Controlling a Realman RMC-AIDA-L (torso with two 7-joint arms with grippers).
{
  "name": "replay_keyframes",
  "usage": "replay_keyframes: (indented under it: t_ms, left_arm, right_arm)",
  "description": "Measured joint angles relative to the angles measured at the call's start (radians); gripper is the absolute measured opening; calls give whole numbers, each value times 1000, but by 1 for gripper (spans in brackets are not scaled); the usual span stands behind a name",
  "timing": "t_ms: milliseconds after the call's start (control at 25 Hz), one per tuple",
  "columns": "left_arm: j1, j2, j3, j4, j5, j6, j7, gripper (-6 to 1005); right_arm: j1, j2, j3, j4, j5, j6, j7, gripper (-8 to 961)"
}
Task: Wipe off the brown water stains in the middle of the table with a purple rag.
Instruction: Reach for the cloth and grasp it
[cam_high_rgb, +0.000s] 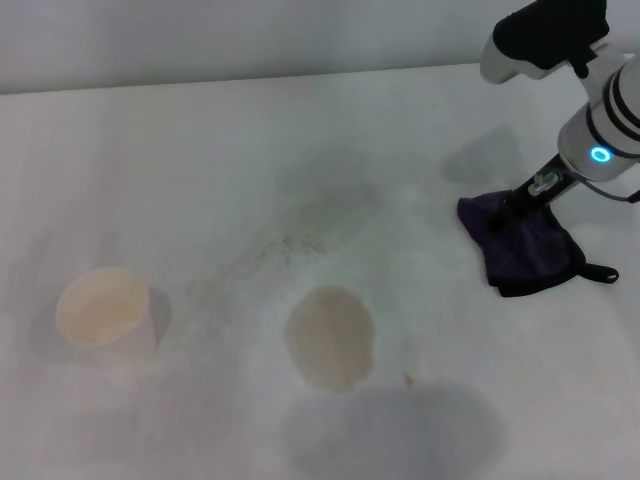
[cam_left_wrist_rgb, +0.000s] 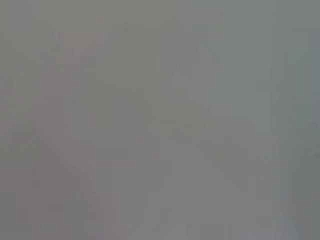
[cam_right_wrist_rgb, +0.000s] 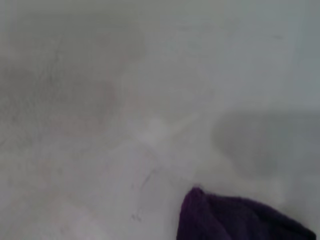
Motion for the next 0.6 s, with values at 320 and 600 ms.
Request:
replay_keyframes:
  t_ms: [320, 600]
  left_arm:
    - [-2, 0, 0, 2, 0, -24, 0, 884]
    - [-5, 0, 0, 3, 0, -26, 7, 884]
  right_arm:
    - [14, 1, -10, 30, 7, -5, -5, 707]
    - [46, 6, -18, 88, 7, -25, 3, 568]
